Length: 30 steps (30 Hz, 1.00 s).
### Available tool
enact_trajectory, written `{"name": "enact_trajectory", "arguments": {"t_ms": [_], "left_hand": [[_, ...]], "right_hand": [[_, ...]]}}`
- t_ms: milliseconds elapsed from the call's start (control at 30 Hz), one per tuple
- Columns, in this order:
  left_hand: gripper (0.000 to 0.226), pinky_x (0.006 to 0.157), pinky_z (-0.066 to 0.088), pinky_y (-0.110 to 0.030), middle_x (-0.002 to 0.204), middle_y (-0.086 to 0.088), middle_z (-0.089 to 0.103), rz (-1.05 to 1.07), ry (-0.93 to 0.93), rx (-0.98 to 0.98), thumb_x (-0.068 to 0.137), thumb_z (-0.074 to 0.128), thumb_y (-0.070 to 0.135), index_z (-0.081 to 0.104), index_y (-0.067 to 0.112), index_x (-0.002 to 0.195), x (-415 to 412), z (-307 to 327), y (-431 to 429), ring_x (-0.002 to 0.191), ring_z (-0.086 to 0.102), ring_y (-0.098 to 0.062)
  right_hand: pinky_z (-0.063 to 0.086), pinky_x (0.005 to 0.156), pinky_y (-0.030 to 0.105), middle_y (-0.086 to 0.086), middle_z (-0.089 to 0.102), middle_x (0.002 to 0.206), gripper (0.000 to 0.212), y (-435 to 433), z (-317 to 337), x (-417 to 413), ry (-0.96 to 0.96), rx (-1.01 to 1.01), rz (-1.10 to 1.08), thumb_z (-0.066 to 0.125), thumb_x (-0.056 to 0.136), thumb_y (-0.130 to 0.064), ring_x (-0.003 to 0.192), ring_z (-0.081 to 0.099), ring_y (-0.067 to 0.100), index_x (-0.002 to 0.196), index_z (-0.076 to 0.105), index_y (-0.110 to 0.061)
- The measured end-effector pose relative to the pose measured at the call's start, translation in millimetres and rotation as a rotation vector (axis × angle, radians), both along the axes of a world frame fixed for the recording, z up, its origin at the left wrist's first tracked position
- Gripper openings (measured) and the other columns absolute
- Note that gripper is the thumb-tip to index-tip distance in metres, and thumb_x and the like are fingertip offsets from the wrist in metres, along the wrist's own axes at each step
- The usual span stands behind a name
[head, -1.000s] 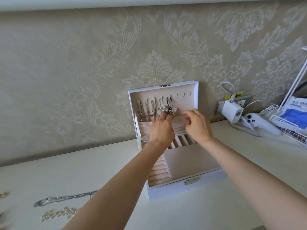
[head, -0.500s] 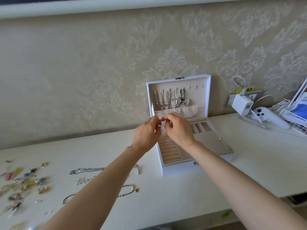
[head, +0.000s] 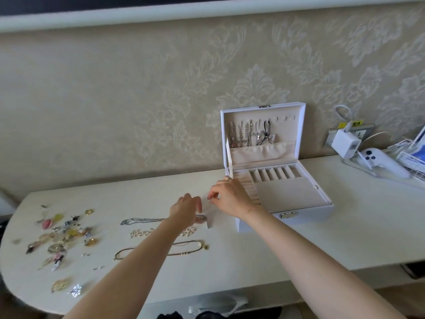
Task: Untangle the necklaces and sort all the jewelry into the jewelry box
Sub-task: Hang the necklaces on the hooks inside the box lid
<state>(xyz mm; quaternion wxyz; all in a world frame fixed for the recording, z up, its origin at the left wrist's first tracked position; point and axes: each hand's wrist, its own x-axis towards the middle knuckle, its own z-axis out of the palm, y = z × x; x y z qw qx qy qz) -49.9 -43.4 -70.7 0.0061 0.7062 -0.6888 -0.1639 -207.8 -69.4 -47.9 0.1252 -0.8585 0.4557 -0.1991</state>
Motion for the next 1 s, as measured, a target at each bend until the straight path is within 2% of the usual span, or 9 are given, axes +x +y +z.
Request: {"name": "enact_trajectory", "arguments": {"t_ms": [100,200,333,433,567,700,767,867,1000], "left_hand": [[0.024,0.085,0.039,-0.028,0.105,0.0,0.046,0.004,-0.019,-0.019,0.083,0.067,0.038,0.063,0.018,0.095,-1.2,-3.5,-1.9,0.109,0.048,-0.019],[0.024,0.09,0.037,-0.031,0.113,-0.004,0.053,0.015,-0.01,-0.055,0.088,0.061,0.034,0.059,0.014,0.102,-6.6,-2.1,-3.9,0.111,0.048,-0.022],[0.008,0.076,0.043,-0.033,0.091,-0.004,0.066,0.059,0.328,-0.154,0.091,0.057,0.018,0.049,0.016,0.089,-14.2,8.2,-9.2,0.09,0.06,-0.026],[0.025,0.064,0.042,-0.025,0.071,0.001,0.062,0.089,0.597,-0.234,0.087,0.062,0.007,0.045,0.02,0.073,-20.6,18.4,-9.4,0.069,0.058,-0.019],[0.027,0.054,0.04,-0.014,0.069,-0.002,0.06,0.11,0.776,-0.311,0.083,0.062,-0.002,0.047,0.016,0.07,-26.3,26.6,-11.3,0.059,0.053,-0.013],[0.025,0.054,0.045,-0.019,0.069,-0.004,0.059,0.093,0.888,-0.372,0.081,0.064,-0.007,0.05,0.013,0.074,-25.8,34.2,-16.2,0.05,0.053,-0.006],[0.022,0.056,0.049,-0.019,0.071,-0.002,0.06,0.068,0.893,-0.363,0.08,0.066,-0.007,0.053,0.012,0.078,-25.7,38.6,-20.9,0.051,0.056,-0.004],[0.018,0.066,0.051,-0.023,0.071,0.002,0.063,-0.024,0.777,-0.309,0.078,0.067,-0.007,0.06,0.008,0.084,-27.6,41.6,-30.5,0.055,0.058,0.002],[0.005,0.077,0.049,-0.03,0.072,-0.001,0.065,-0.071,0.628,-0.256,0.082,0.067,0.002,0.066,0.005,0.086,-32.3,36.1,-38.9,0.066,0.06,-0.01]], "right_hand": [[0.043,0.086,0.033,0.0,0.073,0.086,0.012,-1.9,-4.9,-3.1,-0.054,0.0,0.001,0.064,0.082,-0.016,0.087,0.057,0.026,0.085,0.076,-0.018],[0.043,0.088,0.034,0.0,0.073,0.089,0.015,-2.6,-4.3,-3.6,-0.044,0.007,0.007,0.062,0.083,-0.015,0.088,0.056,0.025,0.089,0.075,-0.019],[0.044,0.087,0.032,-0.001,0.067,0.108,0.038,1.3,2.7,-2.5,-0.039,0.202,0.007,0.064,0.084,-0.019,0.104,0.054,0.019,0.12,0.055,-0.018],[0.046,0.085,0.034,0.007,0.065,0.112,0.05,2.3,3.0,0.3,-0.127,0.326,0.013,0.066,0.084,-0.019,0.103,0.059,0.023,0.128,0.043,-0.015],[0.046,0.072,0.031,0.012,0.071,0.087,0.031,-1.8,4.6,0.3,-0.302,0.389,-0.074,0.068,0.081,-0.01,0.08,0.065,0.021,0.11,0.056,-0.009],[0.046,0.062,0.023,0.012,0.071,0.069,0.005,-9.5,8.7,-8.8,-0.477,0.347,-0.142,0.066,0.081,-0.004,0.058,0.062,0.01,0.085,0.067,-0.005],[0.044,0.058,0.017,0.011,0.07,0.067,0.005,-13.0,12.2,-16.6,-0.526,0.319,-0.183,0.065,0.082,-0.003,0.056,0.062,0.007,0.081,0.069,-0.005],[0.05,0.06,0.025,0.009,0.068,0.065,0.005,-13.9,18.0,-27.4,-0.679,0.374,-0.216,0.065,0.084,-0.003,0.059,0.064,0.012,0.081,0.068,-0.003],[0.054,0.066,0.027,0.014,0.068,0.08,0.008,-13.7,27.8,-38.1,-0.885,0.496,-0.22,0.057,0.089,0.0,0.07,0.064,0.015,0.088,0.063,0.005]]}}
